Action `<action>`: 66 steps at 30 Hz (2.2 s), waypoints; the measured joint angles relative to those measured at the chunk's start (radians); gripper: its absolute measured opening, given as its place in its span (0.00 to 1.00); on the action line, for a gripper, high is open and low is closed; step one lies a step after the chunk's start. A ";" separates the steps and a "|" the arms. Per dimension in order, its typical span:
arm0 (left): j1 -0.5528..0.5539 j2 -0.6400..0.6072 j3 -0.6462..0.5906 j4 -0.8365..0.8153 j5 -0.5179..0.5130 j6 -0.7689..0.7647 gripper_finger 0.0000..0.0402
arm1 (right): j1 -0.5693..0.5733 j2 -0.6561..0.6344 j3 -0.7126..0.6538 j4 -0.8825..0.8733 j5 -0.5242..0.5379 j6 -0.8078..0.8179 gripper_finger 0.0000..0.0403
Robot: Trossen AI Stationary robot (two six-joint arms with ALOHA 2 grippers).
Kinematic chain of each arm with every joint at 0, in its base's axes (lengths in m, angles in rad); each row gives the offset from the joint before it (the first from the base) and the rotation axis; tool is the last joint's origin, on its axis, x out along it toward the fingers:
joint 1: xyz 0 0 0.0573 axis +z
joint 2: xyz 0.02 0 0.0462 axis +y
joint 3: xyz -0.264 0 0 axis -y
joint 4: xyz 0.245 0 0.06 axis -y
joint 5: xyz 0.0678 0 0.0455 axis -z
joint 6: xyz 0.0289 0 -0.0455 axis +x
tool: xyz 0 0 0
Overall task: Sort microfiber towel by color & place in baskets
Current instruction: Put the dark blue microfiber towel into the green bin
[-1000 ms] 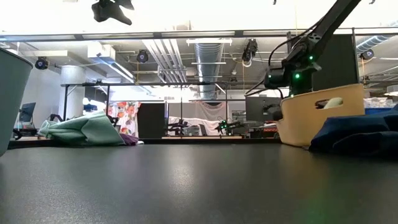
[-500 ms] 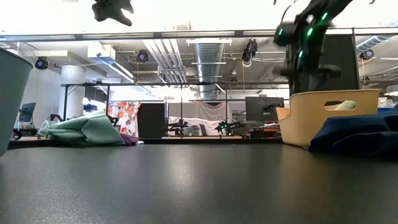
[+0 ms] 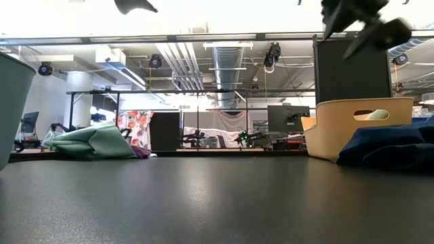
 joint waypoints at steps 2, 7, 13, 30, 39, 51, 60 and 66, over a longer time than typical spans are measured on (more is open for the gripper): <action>-0.015 0.005 0.000 0.073 0.134 0.014 0.49 | 0.102 0.015 0.000 -0.003 0.008 0.097 0.57; -0.094 0.038 0.000 0.286 0.257 0.042 0.49 | 0.203 0.056 -0.015 -0.154 0.089 0.326 0.57; -0.165 0.105 0.000 0.367 0.257 0.081 0.49 | 0.205 0.129 -0.124 -0.283 0.084 0.512 0.57; -0.382 -0.042 -0.047 0.041 -0.048 -0.037 0.49 | 0.198 0.395 -0.369 0.236 0.096 0.662 0.46; -0.426 -0.259 -0.374 0.233 -0.072 -0.151 0.49 | 0.190 0.553 -0.158 0.254 0.207 0.382 0.06; -0.405 -0.327 -0.611 0.577 -0.083 -0.158 0.58 | 0.161 0.700 0.388 0.407 0.332 -0.937 0.05; -0.388 -0.229 -0.450 0.414 -0.075 0.026 0.64 | 0.099 0.828 0.696 0.397 0.288 -1.143 0.05; -0.383 -0.153 -0.377 0.259 -0.074 0.075 0.62 | 0.091 0.883 0.825 0.394 0.238 -1.219 0.04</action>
